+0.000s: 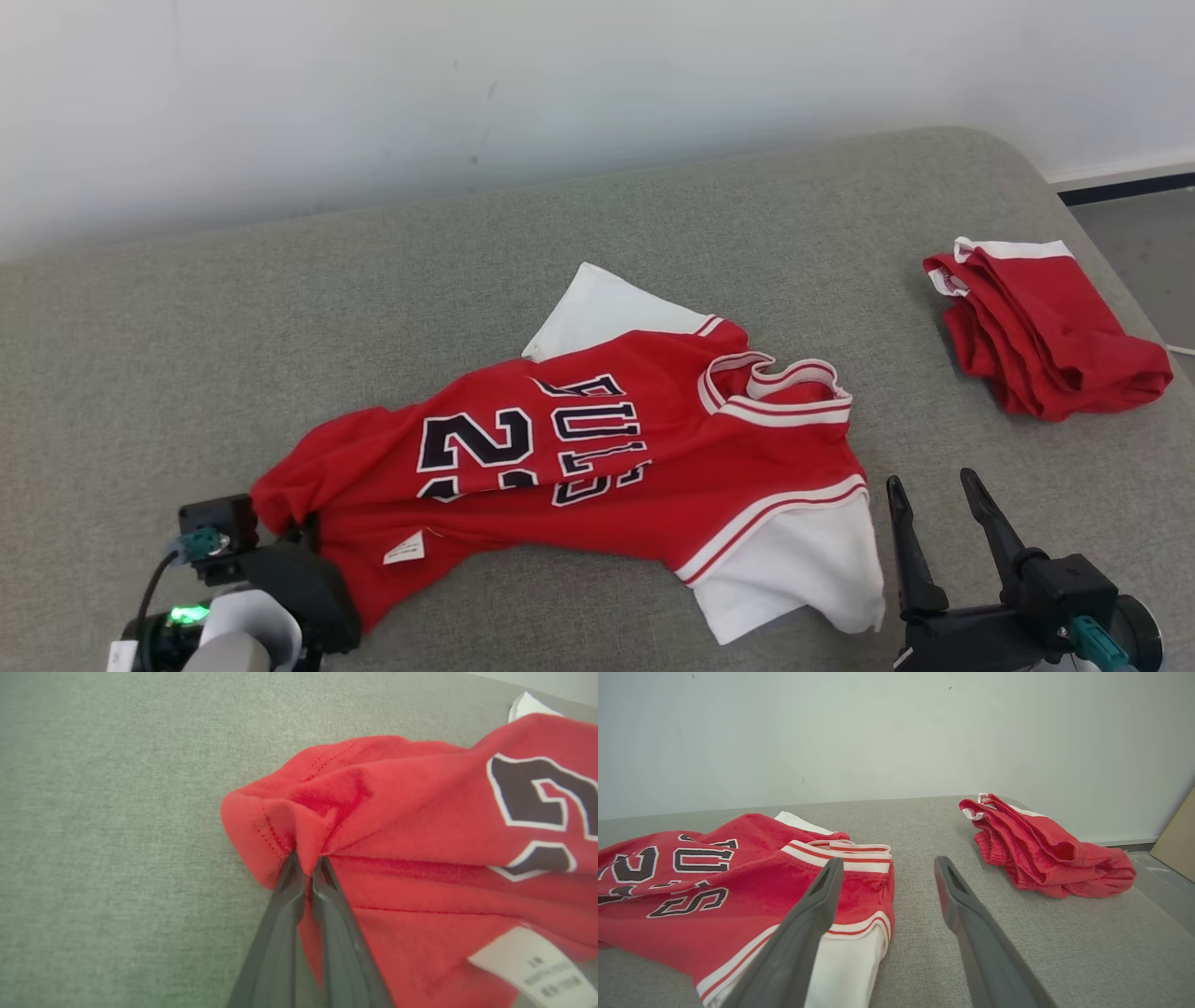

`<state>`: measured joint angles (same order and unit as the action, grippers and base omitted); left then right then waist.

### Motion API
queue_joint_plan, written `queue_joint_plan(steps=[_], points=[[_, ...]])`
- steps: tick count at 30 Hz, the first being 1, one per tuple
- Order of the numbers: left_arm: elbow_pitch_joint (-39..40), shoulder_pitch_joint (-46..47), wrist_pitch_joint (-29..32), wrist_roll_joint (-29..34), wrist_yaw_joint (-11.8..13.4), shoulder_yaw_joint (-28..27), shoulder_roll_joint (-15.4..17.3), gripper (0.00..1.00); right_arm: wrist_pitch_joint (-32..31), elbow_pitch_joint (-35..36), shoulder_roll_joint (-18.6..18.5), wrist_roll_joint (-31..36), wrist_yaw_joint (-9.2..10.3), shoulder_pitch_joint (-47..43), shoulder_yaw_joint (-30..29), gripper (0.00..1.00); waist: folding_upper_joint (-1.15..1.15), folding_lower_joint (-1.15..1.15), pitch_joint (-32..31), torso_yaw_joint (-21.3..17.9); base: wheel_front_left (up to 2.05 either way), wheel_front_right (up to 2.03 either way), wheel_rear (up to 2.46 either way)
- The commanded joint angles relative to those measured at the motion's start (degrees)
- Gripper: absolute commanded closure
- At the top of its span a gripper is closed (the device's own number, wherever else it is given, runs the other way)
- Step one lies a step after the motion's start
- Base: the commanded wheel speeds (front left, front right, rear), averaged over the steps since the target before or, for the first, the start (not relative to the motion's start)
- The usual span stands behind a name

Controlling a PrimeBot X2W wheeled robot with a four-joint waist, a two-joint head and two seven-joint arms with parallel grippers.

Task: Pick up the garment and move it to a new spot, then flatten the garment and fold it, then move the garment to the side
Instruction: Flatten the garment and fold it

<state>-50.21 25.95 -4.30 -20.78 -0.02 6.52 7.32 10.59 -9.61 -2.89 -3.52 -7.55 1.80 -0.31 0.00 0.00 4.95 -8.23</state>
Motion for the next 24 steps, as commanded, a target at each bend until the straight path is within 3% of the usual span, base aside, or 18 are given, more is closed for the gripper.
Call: queue_joint_plan(steps=[1,5,6,7,17,21,24], points=[[-0.3,0.9,-1.0,-0.3,0.2,-0.5,0.9,1.00,0.0,-0.1,0.0,0.1,0.15,0.3,0.1,0.00,0.00,0.00,-0.1,0.1,0.00,0.00,0.00],[-0.6,1.6,-2.4,-0.4,-0.1,-0.3,1.3,1.00,-0.2,-0.3,0.0,0.2,0.15,0.3,0.2,0.00,0.00,0.00,-0.3,0.0,0.00,0.00,0.00],[-0.7,1.8,-2.6,-0.4,-0.5,0.0,1.1,0.95,-0.3,-0.3,0.0,0.2,0.15,0.2,0.2,0.00,0.00,0.00,-0.4,0.0,0.00,0.00,0.00],[-0.6,1.8,-3.1,-0.4,-0.9,0.2,0.9,0.00,-0.3,-0.3,0.0,0.1,0.15,0.2,0.2,0.00,0.00,0.00,-0.5,-0.1,0.00,0.00,0.00],[2.9,-4.1,-9.4,-0.5,-1.9,0.6,0.7,0.00,-0.3,-0.4,0.0,0.3,0.15,-1.1,-0.9,0.00,0.00,0.00,-2.6,0.2,0.00,0.00,0.00],[8.7,-9.2,-10.7,-0.6,-1.5,-1.1,1.2,0.00,-0.5,-0.1,0.0,0.9,0.15,-2.1,-2.3,0.00,0.00,0.00,-3.8,1.1,0.00,0.00,0.00],[18.0,-13.9,-10.9,0.4,-0.5,-3.5,0.9,0.00,-0.6,0.1,0.0,1.7,0.15,-2.5,-3.3,0.00,0.00,0.00,-4.5,2.3,0.00,0.00,0.00]])
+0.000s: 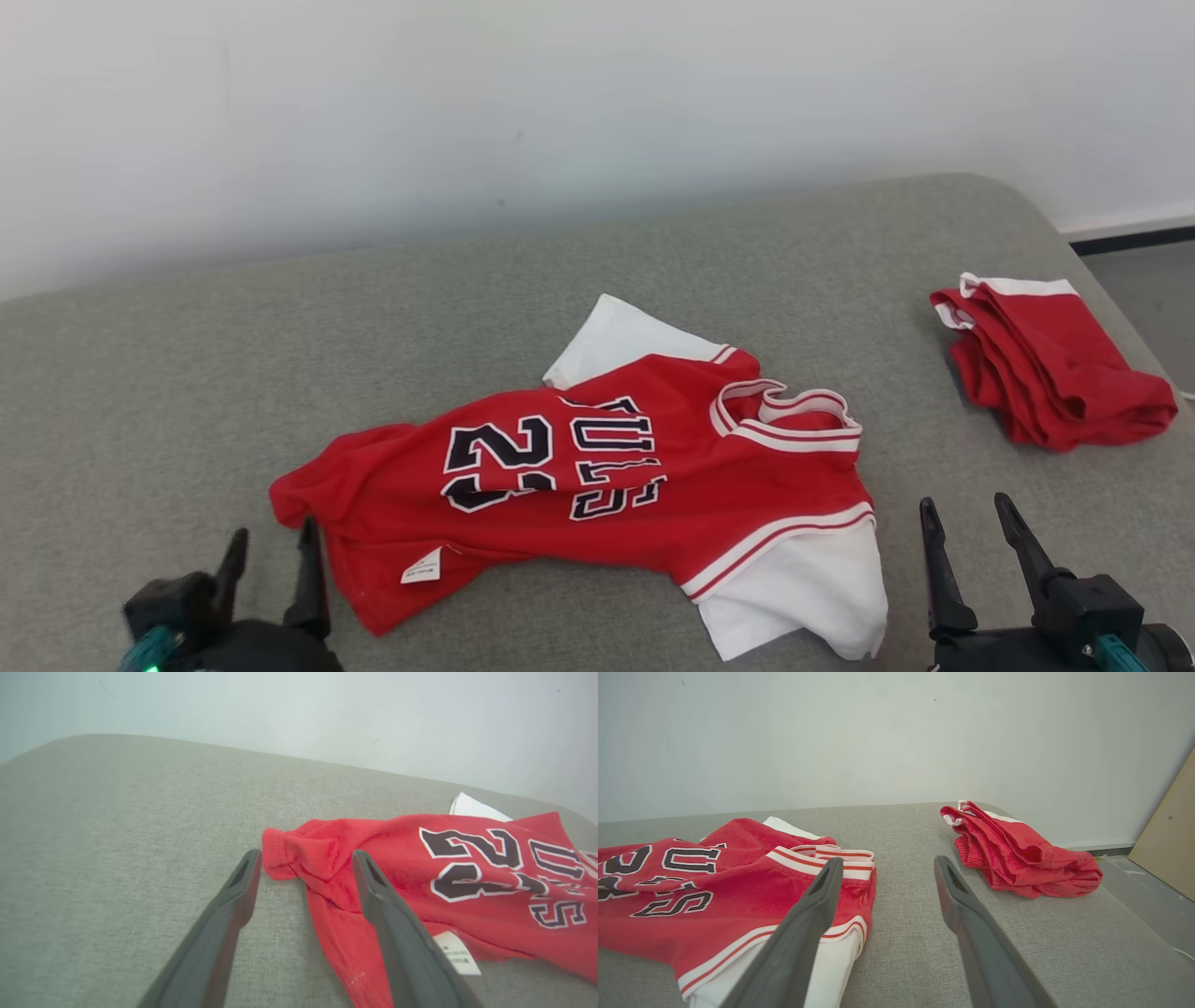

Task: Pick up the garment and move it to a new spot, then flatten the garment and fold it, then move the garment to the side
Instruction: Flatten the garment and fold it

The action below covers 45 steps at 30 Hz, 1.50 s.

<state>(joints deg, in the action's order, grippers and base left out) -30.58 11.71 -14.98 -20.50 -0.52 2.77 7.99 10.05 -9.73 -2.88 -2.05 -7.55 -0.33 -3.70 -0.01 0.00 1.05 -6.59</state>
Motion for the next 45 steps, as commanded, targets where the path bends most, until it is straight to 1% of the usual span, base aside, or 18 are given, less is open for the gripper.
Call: queue_joint_plan(steps=[1,4,7,10,13,17,22,27,28,32,35,36,37,38,40,45], points=[[1.6,-1.8,-0.2,0.5,-0.1,-0.8,0.0,0.00,-0.1,0.1,0.0,0.4,0.15,-0.5,-0.1,0.00,0.01,0.00,-0.8,1.0,0.00,0.00,0.00],[11.2,-7.4,-0.2,2.8,-0.2,-2.9,-1.3,0.00,0.0,-0.4,0.0,1.0,0.15,-0.7,-0.8,0.00,0.01,0.00,-1.4,2.1,0.00,0.00,0.00],[18.6,-12.2,-0.2,4.6,-0.5,-4.1,-2.3,0.00,-0.6,-1.5,0.0,1.0,0.15,-0.8,-1.5,0.00,0.01,0.00,-2.1,3.3,0.00,0.00,0.00],[22.9,-16.0,-0.1,6.0,-1.3,-4.9,-3.4,0.00,-3.3,-3.5,0.0,-0.2,0.15,-0.3,-1.8,0.00,0.01,0.00,-2.5,4.1,0.00,0.00,0.00],[25.9,-18.3,-0.1,6.9,-1.4,-5.8,-4.0,0.00,-7.7,-5.9,0.0,-0.5,0.15,1.4,-1.6,0.00,0.01,0.00,-2.6,4.4,0.00,0.00,0.00],[28.0,-20.1,-0.1,7.7,-1.8,-6.2,-4.5,0.00,-13.5,-9.0,0.0,-0.1,0.15,4.9,-2.3,0.00,0.01,0.00,-2.2,4.8,0.00,0.00,0.00],[28.9,-20.0,-0.1,8.7,-2.1,-6.0,-4.8,0.00,-21.5,-14.3,-0.1,-0.9,0.15,10.6,-3.8,0.00,0.01,0.00,-1.2,5.4,0.00,0.00,0.00],[29.0,-18.4,-0.2,9.6,-2.5,-5.7,-4.9,0.00,-28.7,-19.9,-1.3,-2.3,0.15,16.6,-3.6,0.00,0.01,0.00,0.9,5.9,0.00,0.00,0.00],[29.0,-18.4,-0.2,9.6,-2.5,-5.7,-4.9,0.00,-28.7,-19.9,-1.3,-2.3,0.15,16.6,-3.6,0.00,0.01,0.00,0.9,5.9,0.00,0.00,0.00],[29.0,-17.1,-0.2,10.1,-2.9,-5.6,-5.0,0.00,-34.3,-23.9,-2.2,-2.4,0.15,21.5,-3.6,0.00,0.01,0.00,2.9,6.3,0.00,0.00,0.00],[28.9,-16.2,-0.2,10.5,-3.3,-5.4,-5.0,0.00,-38.2,-26.6,-2.6,-3.4,0.15,23.9,-2.5,0.00,0.01,0.00,4.0,6.7,0.00,0.00,0.00],[28.8,-15.9,-0.2,10.5,-3.4,-5.3,-5.0,0.00,-39.1,-27.3,-2.8,-3.8,0.15,24.7,-2.0,0.05,0.01,0.00,4.4,6.9,0.00,0.00,0.00],[28.7,-15.6,-0.2,10.5,-3.5,-5.3,-5.0,0.00,-39.7,-27.9,-3.1,-4.2,0.15,25.4,-1.6,0.65,0.01,0.00,4.7,7.0,0.00,0.00,0.00],[28.7,-15.3,-0.2,10.6,-3.4,-5.3,-5.0,0.00,-40.2,-28.3,-3.3,-4.8,0.15,25.9,-1.3,1.00,0.01,0.00,5.0,7.1,0.00,0.00,0.00],[28.7,-15.0,-0.2,10.7,-3.6,-5.3,-5.0,0.00,-39.1,-28.6,-3.7,-5.6,0.15,27.2,-0.8,1.00,0.01,0.00,5.6,7.3,0.00,0.00,0.00],[28.8,-13.8,-0.2,11.0,-4.0,-5.6,-5.1,0.00,-33.3,-29.2,-4.1,-4.8,0.15,31.0,-1.6,1.00,0.01,0.00,7.2,7.5,0.00,0.00,0.00]])
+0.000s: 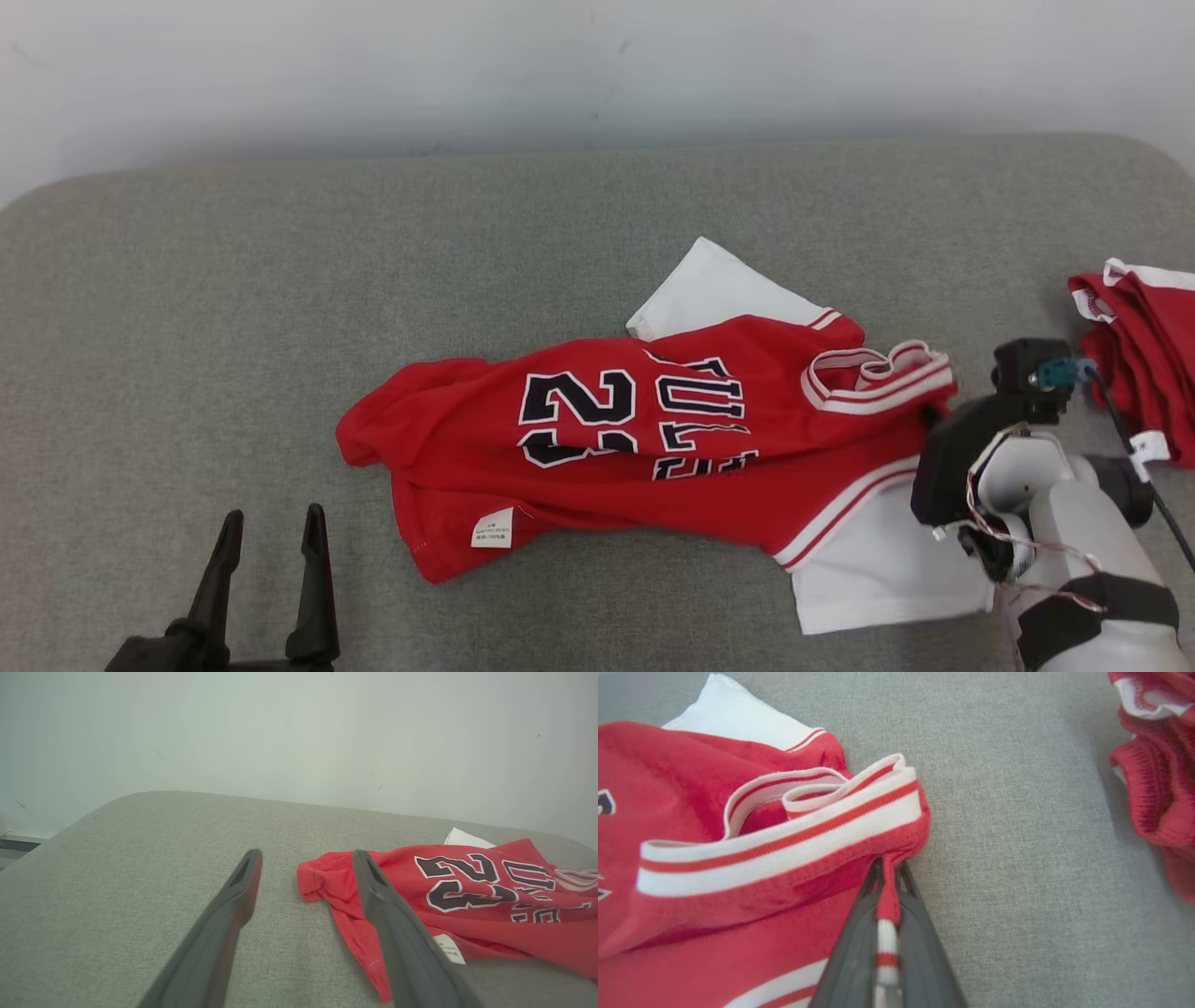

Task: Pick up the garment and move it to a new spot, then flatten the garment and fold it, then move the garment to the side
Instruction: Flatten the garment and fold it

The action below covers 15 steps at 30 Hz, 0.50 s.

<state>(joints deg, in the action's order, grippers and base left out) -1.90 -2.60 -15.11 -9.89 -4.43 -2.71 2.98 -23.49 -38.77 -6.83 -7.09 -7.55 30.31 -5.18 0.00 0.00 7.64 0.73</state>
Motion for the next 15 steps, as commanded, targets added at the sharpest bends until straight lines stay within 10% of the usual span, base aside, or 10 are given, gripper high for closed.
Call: queue_joint_plan(steps=[1,10,11,12,15], points=[[0.2,0.8,0.0,0.5,-0.1,-0.2,-0.1,0.00,1.2,-0.4,-0.2,0.5,0.15,1.3,-0.3,1.00,0.00,0.00,0.8,0.3,0.00,0.00,0.00],[1.1,3.1,0.0,1.1,-0.7,0.3,-0.1,0.00,8.8,-6.6,-0.1,2.6,0.15,8.9,-2.5,1.00,0.00,0.00,3.5,1.5,0.00,0.00,0.00],[1.2,3.2,0.0,1.2,-0.7,0.4,-0.1,0.00,9.6,-7.5,0.0,2.9,0.15,9.4,-2.6,0.70,0.00,0.00,3.6,1.6,0.00,0.00,0.00],[1.2,3.3,0.0,1.2,-0.7,0.4,-0.1,0.00,10.4,-8.3,0.0,3.2,0.15,9.8,-2.7,0.00,0.00,0.00,3.7,1.6,0.00,0.00,0.00],[1.1,3.3,0.0,0.9,-0.4,0.5,-0.1,0.00,13.6,-9.9,-0.6,4.7,0.15,10.5,-2.9,0.00,0.00,0.00,3.3,1.6,0.00,0.00,0.00]])
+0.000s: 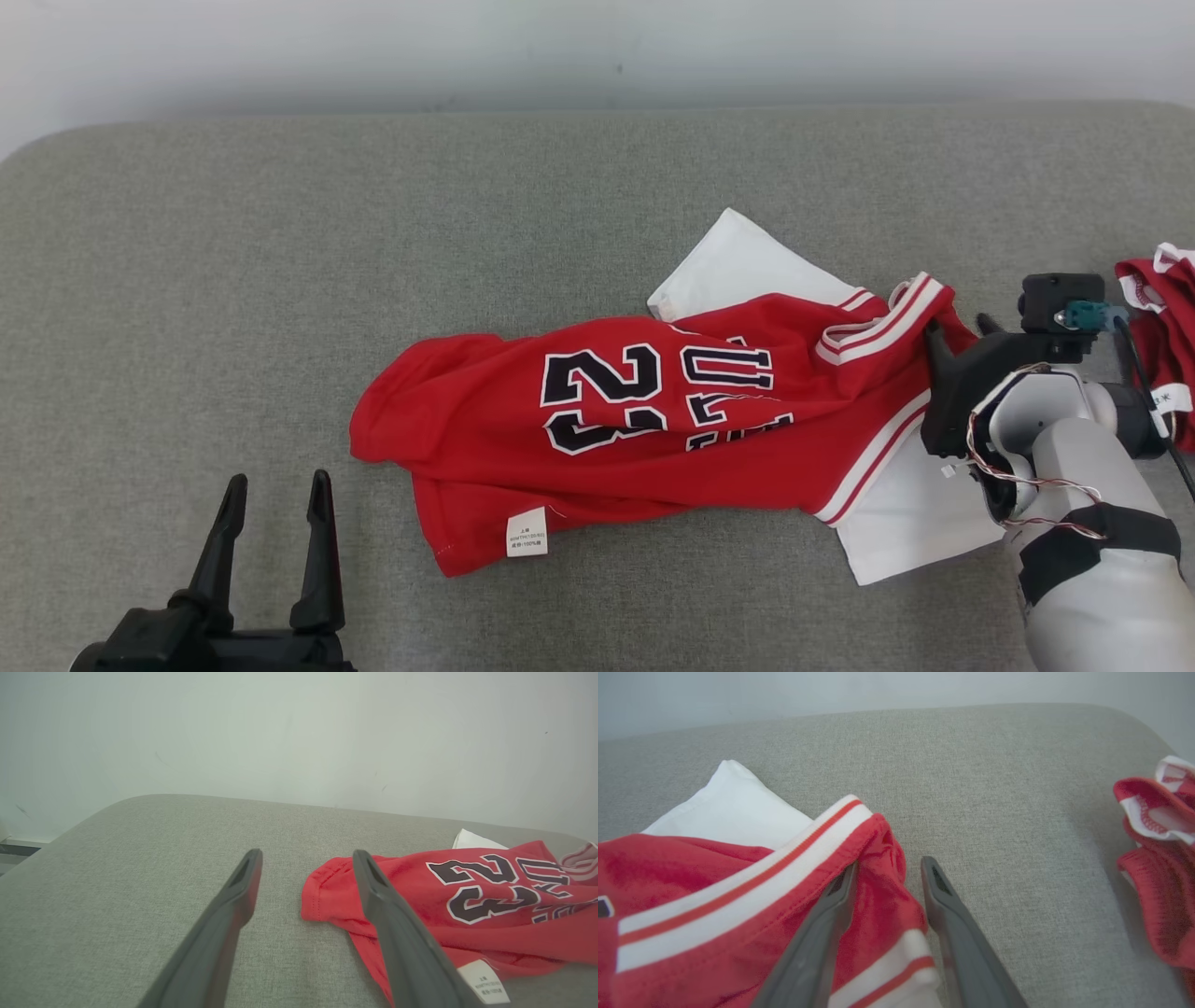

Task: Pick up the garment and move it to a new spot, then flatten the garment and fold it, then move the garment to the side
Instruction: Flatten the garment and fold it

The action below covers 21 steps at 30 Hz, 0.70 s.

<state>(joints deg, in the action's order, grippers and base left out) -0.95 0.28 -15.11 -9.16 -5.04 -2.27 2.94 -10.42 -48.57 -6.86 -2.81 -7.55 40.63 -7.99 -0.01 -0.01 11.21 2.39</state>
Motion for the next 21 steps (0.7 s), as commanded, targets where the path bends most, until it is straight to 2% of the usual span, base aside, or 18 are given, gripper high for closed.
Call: queue_joint_plan(steps=[1,7,11,13,17,21], points=[[-0.1,0.2,0.0,0.0,0.3,0.0,-0.1,0.00,1.8,-0.3,-0.9,1.0,0.15,-0.1,-0.2,0.00,0.01,0.01,-0.7,-0.1,0.00,0.00,0.00],[-0.9,-2.1,0.0,-0.4,1.0,-0.9,-0.1,0.00,12.9,2.3,-0.8,3.1,0.15,-4.0,-0.8,0.00,0.01,0.01,-4.4,-1.7,0.00,0.00,0.00],[-1.3,-3.8,0.0,-0.5,1.5,-1.7,0.0,0.00,20.2,6.4,0.4,2.4,0.15,-8.7,2.1,0.00,0.01,0.01,-7.1,-3.2,0.00,0.00,0.00],[-1.4,-4.2,0.0,-0.6,1.8,-1.8,-0.1,0.00,21.4,7.4,0.4,2.3,0.15,-9.9,2.9,0.00,0.01,0.01,-7.6,-3.6,0.00,0.00,0.00],[-2.1,-5.4,0.0,-0.9,2.5,-2.2,-0.1,0.00,24.5,13.4,0.3,2.2,0.15,-16.1,8.2,0.00,0.01,0.01,-9.8,-5.3,0.00,0.00,0.00],[-2.3,-6.4,0.0,-1.2,3.3,-2.4,-0.1,0.00,25.4,20.2,0.8,1.4,0.15,-21.9,10.8,0.00,0.01,0.01,-11.4,-6.7,0.00,0.00,0.00]])
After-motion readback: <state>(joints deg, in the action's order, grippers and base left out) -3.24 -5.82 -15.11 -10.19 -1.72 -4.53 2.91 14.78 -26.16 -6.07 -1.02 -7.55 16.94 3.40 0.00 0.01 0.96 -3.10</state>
